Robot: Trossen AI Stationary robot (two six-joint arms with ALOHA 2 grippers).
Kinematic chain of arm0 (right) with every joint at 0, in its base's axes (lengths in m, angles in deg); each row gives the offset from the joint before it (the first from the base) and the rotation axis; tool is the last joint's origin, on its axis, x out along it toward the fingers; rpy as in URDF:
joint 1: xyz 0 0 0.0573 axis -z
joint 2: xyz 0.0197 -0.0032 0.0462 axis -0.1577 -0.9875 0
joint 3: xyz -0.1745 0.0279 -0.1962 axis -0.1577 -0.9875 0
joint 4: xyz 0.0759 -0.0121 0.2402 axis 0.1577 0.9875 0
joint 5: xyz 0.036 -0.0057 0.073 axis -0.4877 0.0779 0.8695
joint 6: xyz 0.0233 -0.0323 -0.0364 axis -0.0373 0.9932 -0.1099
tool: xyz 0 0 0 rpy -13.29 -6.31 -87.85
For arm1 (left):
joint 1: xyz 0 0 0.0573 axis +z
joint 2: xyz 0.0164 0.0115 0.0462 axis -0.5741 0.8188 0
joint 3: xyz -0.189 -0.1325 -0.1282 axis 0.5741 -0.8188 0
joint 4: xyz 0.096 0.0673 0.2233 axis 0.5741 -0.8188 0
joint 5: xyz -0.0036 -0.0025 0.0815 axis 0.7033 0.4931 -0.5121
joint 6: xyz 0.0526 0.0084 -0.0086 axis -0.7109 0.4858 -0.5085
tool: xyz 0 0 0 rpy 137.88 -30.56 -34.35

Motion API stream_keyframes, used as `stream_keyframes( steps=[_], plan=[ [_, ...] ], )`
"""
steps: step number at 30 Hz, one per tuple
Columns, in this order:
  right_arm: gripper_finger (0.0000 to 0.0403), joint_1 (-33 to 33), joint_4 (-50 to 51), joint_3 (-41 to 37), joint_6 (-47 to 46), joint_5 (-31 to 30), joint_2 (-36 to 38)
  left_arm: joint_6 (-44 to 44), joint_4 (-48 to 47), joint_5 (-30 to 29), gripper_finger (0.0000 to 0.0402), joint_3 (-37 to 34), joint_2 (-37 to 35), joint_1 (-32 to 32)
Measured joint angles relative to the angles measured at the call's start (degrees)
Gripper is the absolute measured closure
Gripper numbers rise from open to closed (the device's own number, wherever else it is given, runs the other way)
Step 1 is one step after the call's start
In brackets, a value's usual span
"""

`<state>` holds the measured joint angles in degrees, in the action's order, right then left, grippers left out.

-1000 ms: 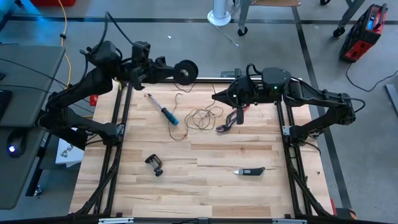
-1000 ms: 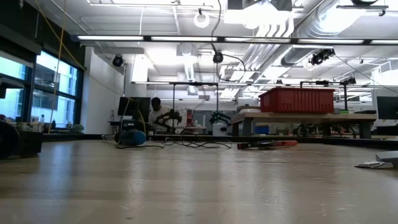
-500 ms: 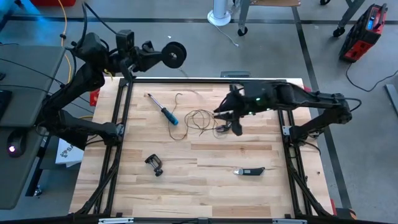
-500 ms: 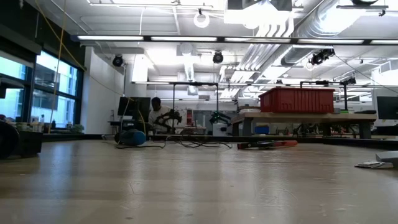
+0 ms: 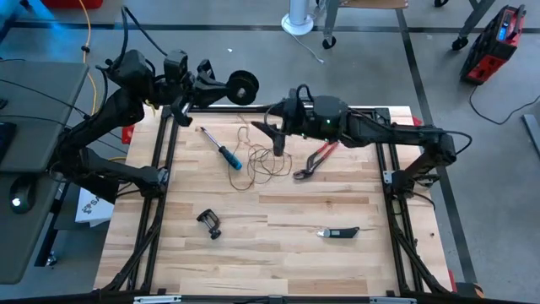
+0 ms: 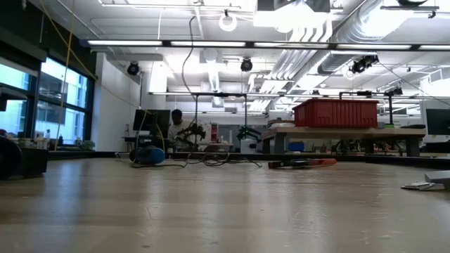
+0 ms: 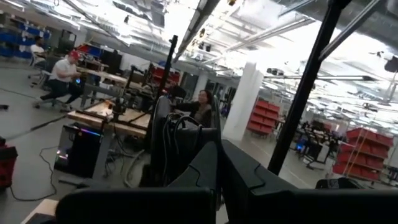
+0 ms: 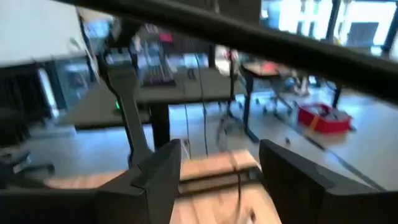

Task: Coil cords
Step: Coil the black wire onto the black spool

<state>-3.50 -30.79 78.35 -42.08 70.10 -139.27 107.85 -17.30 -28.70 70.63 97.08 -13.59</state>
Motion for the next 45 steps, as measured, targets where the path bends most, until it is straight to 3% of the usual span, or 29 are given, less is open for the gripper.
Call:
stream_keyframes(
  steps=[12,20,25,32,39,45],
  plan=[
    [0.0203,1.6,-2.8,0.0,-1.7,9.0,-2.4,0.1,0.5,-0.3,0.0401,0.0,1.9,-2.9],
    [0.0208,1.1,-3.1,0.0,-1.7,9.0,-2.6,0.3,0.4,-0.2,0.0401,0.0,3.1,-3.2],
    [0.0261,1.1,-3.0,0.0,-1.4,9.0,-2.5,0.3,0.4,-0.3,0.0401,0.0,3.0,-3.2],
    [0.039,0.6,-2.2,0.0,-1.3,9.4,-2.5,0.1,0.0,-0.3,0.0402,0.0,2.9,-3.0],
    [0.0401,-4.0,2.4,0.0,-1.7,9.4,-2.4,-4.3,-5.4,-7.5,0.0401,0.0,0.8,-1.2],
    [0.0402,-4.9,7.8,0.0,-1.3,8.7,-1.1,-2.3,-11.8,-7.2,0.0401,0.0,-2.1,0.0]
  ],
)
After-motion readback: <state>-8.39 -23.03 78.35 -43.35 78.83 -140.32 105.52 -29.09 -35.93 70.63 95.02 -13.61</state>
